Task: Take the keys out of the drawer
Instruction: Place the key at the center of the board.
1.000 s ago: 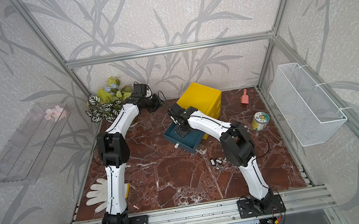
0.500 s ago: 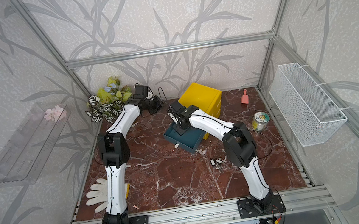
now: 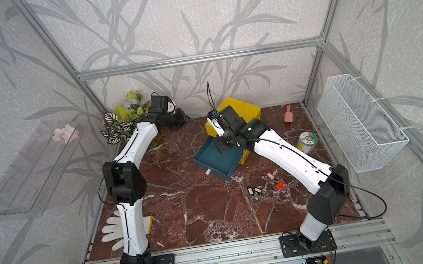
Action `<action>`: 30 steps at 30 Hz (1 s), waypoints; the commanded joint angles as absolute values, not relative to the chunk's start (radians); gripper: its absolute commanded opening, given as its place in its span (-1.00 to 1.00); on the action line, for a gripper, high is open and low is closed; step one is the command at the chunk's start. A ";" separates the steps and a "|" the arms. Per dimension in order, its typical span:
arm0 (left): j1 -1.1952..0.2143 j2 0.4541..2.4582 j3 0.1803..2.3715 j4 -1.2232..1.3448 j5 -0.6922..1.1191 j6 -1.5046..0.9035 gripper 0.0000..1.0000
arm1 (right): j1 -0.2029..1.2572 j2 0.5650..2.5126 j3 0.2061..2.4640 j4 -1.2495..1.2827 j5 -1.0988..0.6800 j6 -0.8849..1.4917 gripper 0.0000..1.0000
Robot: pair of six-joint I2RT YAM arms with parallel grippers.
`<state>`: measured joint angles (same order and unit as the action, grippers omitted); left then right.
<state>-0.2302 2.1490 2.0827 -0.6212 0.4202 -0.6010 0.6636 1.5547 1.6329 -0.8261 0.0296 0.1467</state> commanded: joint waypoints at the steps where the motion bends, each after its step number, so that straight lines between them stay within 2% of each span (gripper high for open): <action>1: -0.235 2.012 1.986 -0.691 0.377 -0.484 -0.59 | 0.660 1.416 1.569 -1.015 0.021 0.301 -1.00; 6: -0.246 1.816 1.703 -0.617 0.307 -0.489 -0.60 | 0.660 1.254 1.431 -1.195 -0.027 0.496 -1.00; 9: -0.266 1.741 1.582 -0.569 0.280 -0.494 -0.61 | 0.646 1.204 1.284 -1.167 -0.100 0.578 -1.00; 15: -0.311 1.675 1.500 -0.582 0.253 -0.450 -0.61 | 0.591 1.281 1.056 -0.962 -0.233 0.609 -1.00; 22: -0.347 1.608 1.387 -0.544 0.235 -0.471 -0.61 | 0.532 1.437 0.930 -0.786 -0.308 0.566 -1.00; 26: -0.368 1.562 1.328 -0.533 0.250 -0.461 -0.56 | 0.510 1.426 0.946 -0.837 -0.290 0.532 -0.24; 28: -0.378 1.516 1.270 -0.511 0.270 -0.443 -0.56 | 0.505 1.383 0.977 -0.883 -0.268 0.526 -0.04; 30: -0.380 1.451 1.191 -0.478 0.288 -0.433 -0.56 | 0.478 1.330 1.036 -0.941 -0.260 0.520 -0.01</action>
<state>-0.3717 1.5337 1.2625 -0.5156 0.2653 -0.4656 0.5030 1.4109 0.9562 -0.8703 -0.2775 0.5415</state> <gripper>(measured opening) 0.221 0.491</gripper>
